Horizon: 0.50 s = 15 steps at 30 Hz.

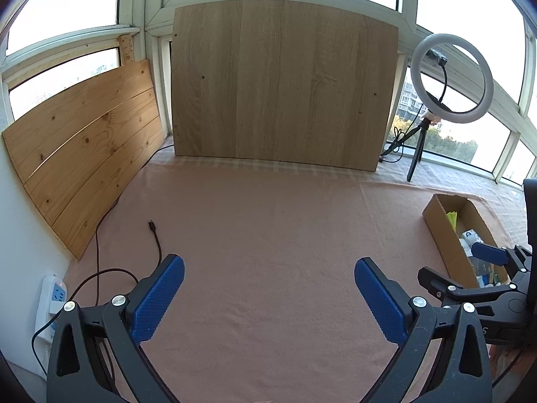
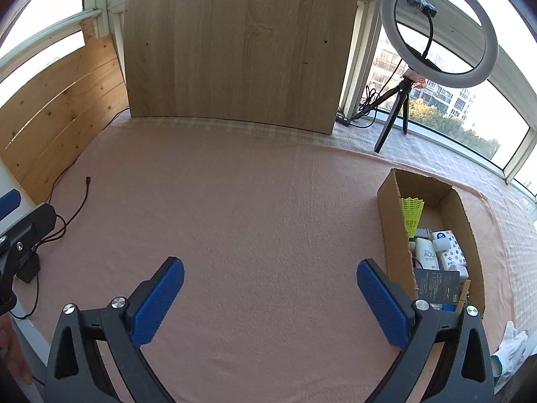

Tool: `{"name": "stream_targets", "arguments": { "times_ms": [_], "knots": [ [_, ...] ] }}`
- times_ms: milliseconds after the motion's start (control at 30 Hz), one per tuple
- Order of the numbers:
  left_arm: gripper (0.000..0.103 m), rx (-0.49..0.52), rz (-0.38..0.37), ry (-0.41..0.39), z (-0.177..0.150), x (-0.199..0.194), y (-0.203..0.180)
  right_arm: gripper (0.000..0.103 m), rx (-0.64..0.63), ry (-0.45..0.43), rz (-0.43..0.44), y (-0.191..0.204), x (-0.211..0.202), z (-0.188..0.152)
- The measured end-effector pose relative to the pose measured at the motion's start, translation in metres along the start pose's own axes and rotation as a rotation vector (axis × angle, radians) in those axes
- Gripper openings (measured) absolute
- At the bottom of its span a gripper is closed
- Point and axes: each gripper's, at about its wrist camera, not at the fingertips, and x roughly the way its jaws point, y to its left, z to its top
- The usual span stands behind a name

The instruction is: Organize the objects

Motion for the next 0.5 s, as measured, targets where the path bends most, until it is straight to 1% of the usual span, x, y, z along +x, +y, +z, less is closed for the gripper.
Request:
{"name": "stream_targets", "arguments": {
  "times_ms": [267, 500],
  "knots": [
    [0.103, 0.035, 0.002, 0.008, -0.005, 0.0, -0.01, 0.102, 0.006, 0.006, -0.003, -0.004, -0.003, -0.006],
    [0.103, 0.039, 0.009, 0.017, -0.008, -0.003, -0.012, 0.102, 0.016, 0.009, -0.003, -0.007, -0.007, -0.012]
  ]
}}
